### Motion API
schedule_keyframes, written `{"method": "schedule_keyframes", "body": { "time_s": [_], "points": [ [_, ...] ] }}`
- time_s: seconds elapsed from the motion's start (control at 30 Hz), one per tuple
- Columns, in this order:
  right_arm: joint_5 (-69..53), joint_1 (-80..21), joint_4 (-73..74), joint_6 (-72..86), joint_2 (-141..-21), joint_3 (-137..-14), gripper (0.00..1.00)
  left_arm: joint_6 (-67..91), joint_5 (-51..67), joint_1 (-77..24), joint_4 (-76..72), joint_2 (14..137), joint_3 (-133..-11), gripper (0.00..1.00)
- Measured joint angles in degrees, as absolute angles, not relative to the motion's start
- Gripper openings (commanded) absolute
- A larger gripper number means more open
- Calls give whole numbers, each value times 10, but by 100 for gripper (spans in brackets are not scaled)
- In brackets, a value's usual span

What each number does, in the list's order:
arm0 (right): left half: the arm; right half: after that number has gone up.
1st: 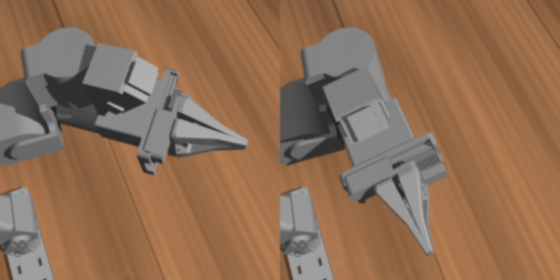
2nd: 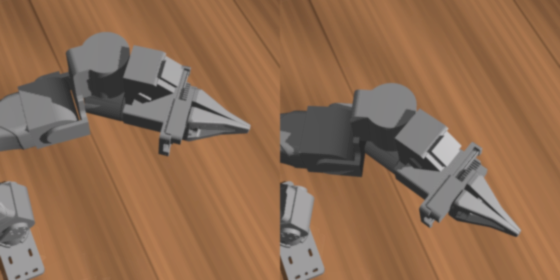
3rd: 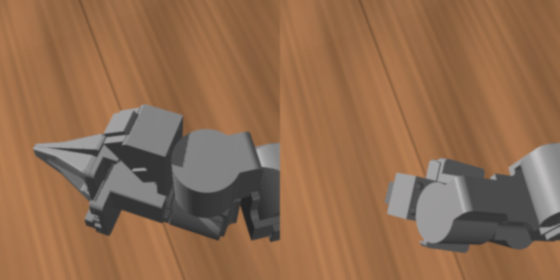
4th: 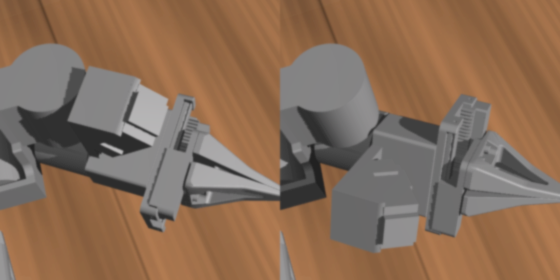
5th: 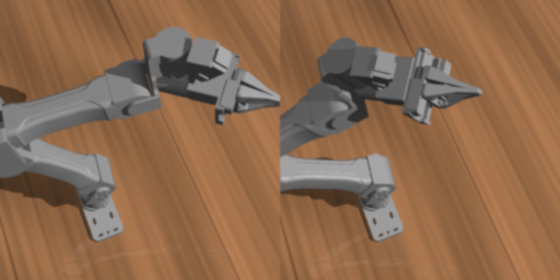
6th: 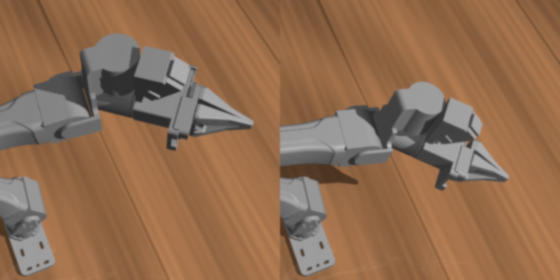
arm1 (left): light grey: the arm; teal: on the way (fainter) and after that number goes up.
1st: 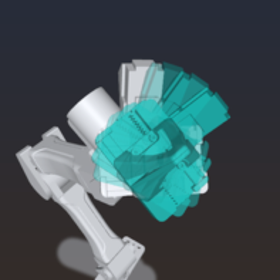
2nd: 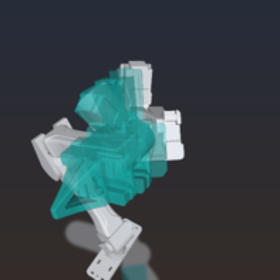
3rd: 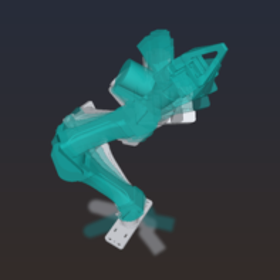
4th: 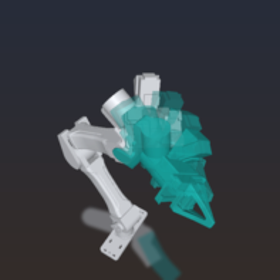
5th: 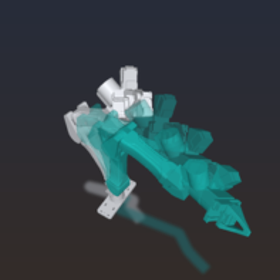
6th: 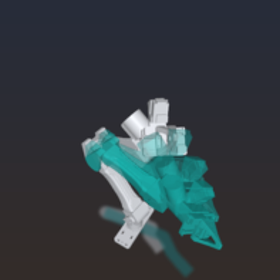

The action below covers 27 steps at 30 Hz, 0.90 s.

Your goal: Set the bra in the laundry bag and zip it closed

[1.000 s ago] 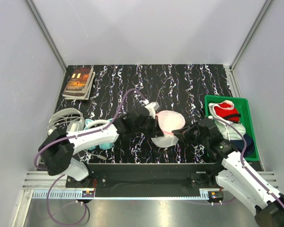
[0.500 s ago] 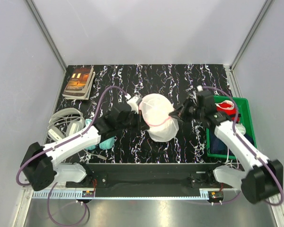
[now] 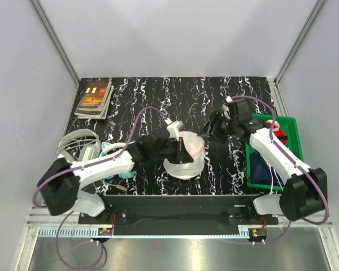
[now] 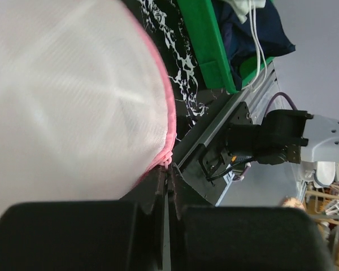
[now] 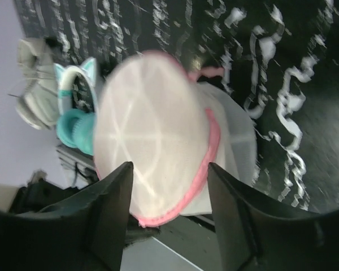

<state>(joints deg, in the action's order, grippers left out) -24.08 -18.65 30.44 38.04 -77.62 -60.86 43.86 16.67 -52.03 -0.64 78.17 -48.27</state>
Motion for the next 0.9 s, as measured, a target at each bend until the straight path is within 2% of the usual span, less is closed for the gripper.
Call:
{"method": "schedule_keyframes", "body": {
  "time_s": [0.27,0.47,0.63,0.7,0.73,0.8,0.83,0.9],
  "points": [
    [-207,-186,360,439,-583,-483,72,475,202,-530,-66,858,-493,0],
    [-237,-186,288,593,-475,-355,68,482,211,-545,-85,859,-502,0],
    [-249,-186,210,679,-482,-298,52,486,211,-557,-88,861,-502,0],
    [-251,-186,190,697,-491,-294,42,486,212,-561,-89,862,-503,0],
    [-251,-186,179,707,-496,-294,20,486,212,-562,-89,864,-504,0],
    [-249,-186,164,715,-501,-294,4,486,212,-564,-90,866,-506,0],
    [-248,-186,160,721,-501,-294,0,485,211,-564,-89,867,-506,0],
    [-246,-187,149,727,-502,-293,0,484,207,-563,-87,867,-507,0]
  ]
}}
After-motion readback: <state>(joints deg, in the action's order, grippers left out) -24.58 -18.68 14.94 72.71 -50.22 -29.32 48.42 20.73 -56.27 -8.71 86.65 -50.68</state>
